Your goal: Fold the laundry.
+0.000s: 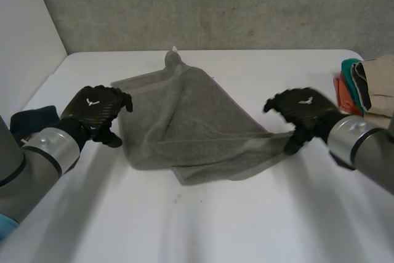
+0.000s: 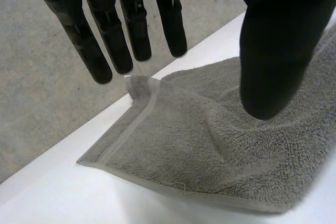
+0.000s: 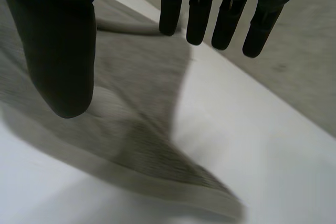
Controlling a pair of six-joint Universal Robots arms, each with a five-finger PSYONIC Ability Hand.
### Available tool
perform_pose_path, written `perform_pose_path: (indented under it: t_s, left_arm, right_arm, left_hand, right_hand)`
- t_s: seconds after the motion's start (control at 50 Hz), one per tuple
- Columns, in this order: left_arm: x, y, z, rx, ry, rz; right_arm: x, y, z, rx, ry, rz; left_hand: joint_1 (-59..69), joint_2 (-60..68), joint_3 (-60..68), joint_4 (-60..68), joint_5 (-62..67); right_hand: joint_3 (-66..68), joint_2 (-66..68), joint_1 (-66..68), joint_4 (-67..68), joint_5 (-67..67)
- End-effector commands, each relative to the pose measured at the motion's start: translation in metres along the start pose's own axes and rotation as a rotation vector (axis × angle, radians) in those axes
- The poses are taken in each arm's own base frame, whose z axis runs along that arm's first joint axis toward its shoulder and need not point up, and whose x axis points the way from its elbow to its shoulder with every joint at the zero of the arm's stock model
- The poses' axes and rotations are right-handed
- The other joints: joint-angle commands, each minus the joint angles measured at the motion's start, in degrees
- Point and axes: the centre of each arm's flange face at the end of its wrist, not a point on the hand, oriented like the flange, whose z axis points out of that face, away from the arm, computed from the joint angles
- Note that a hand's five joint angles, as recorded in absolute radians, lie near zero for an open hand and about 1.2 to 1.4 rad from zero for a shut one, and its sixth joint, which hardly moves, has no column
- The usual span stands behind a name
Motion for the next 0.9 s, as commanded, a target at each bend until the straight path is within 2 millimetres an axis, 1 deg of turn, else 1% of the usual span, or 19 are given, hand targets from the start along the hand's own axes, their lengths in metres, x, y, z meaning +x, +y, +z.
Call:
perform_pose_path:
  t_s: [0.02,0.06,0.08,0.14,0.16,0.22,0.24,0.3,0.32,0.38,0.54,0.7,0.9]
  left_arm:
    - [-0.005,-0.002,-0.001,-0.031,0.001,-0.048]
    - [-0.005,-0.001,-0.002,-0.041,0.003,-0.052]
    - [-0.006,-0.001,-0.002,-0.044,0.001,-0.051]
    - [-0.008,-0.001,-0.003,-0.049,-0.006,-0.053]
    - [-0.009,0.000,-0.003,-0.051,-0.008,-0.056]
    - [-0.009,0.000,-0.003,-0.051,-0.013,-0.059]
    - [-0.010,0.000,-0.003,-0.051,-0.018,-0.059]
    - [-0.010,0.000,-0.004,-0.051,-0.019,-0.059]
    - [-0.010,-0.001,-0.004,-0.050,-0.020,-0.058]
    - [-0.011,-0.001,-0.005,-0.051,-0.024,-0.059]
    - [-0.016,-0.001,-0.006,-0.044,-0.040,-0.061]
    - [-0.019,0.001,-0.005,-0.047,-0.047,-0.064]
    - [-0.018,0.002,-0.007,-0.044,-0.047,-0.063]
  right_arm:
    - [-0.069,-0.003,-0.011,0.002,-0.185,-0.016]
    - [-0.082,-0.003,-0.010,0.023,-0.207,-0.024]
    - [-0.094,-0.003,-0.006,0.052,-0.215,-0.032]
    - [-0.109,-0.001,0.000,0.084,-0.209,-0.048]
    - [-0.118,0.004,0.005,0.089,-0.204,-0.060]
    - [-0.130,0.008,0.012,0.105,-0.197,-0.078]
    - [-0.138,0.012,0.016,0.101,-0.198,-0.086]
    - [-0.147,0.019,0.022,0.084,-0.205,-0.098]
    - [-0.153,0.023,0.025,0.077,-0.212,-0.104]
    - [-0.163,0.029,0.030,0.068,-0.226,-0.115]
    - [-0.172,0.038,0.041,0.066,-0.241,-0.125]
    - [-0.172,0.045,0.053,0.076,-0.216,-0.144]
    - [-0.176,0.049,0.066,0.115,-0.192,-0.185]
  left_hand:
    - [-3.8,-2.5,-2.3,-2.5,-2.5]
    - [-6.8,-5.6,-5.4,-5.6,-5.6]
    - [-7.0,-5.7,-5.5,-5.7,-5.7]
    - [-7.7,-6.4,-6.2,-6.4,-6.4]
    - [-8.0,-6.7,-6.6,-6.7,-6.8]
    - [-8.0,-6.7,-6.6,-6.8,-6.8]
    - [-8.3,-7.1,-6.9,-7.1,-7.1]
    - [-10.5,-9.3,-9.1,-9.3,-9.3]
    - [-11.0,-9.8,-9.6,-9.8,-9.8]
    - [-11.4,-10.1,-9.9,-10.1,-10.1]
    - [-13.4,-12.1,-11.9,-12.1,-12.1]
    - [-14.2,-13.0,-12.8,-13.0,-13.0]
    - [-14.4,-13.1,-13.0,-13.1,-13.2]
  right_hand:
    - [6.2,6.5,5.9,6.0,5.7]
    - [6.5,6.8,6.3,6.4,6.0]
    - [7.3,7.6,7.1,7.2,6.9]
    - [9.0,9.3,8.8,8.9,8.6]
    - [9.5,9.8,9.3,9.4,9.1]
    - [9.9,10.2,9.6,9.7,9.4]
    - [11.4,11.7,11.1,11.2,10.9]
    - [12.6,12.8,12.3,12.4,12.1]
    - [12.9,13.2,12.6,12.8,12.4]
    - [17.4,17.7,17.2,17.3,17.0]
    - [19.4,19.7,19.2,19.3,19.0]
    - [20.3,20.6,20.0,20.2,19.8]
    - [20.8,21.1,20.6,20.7,20.3]
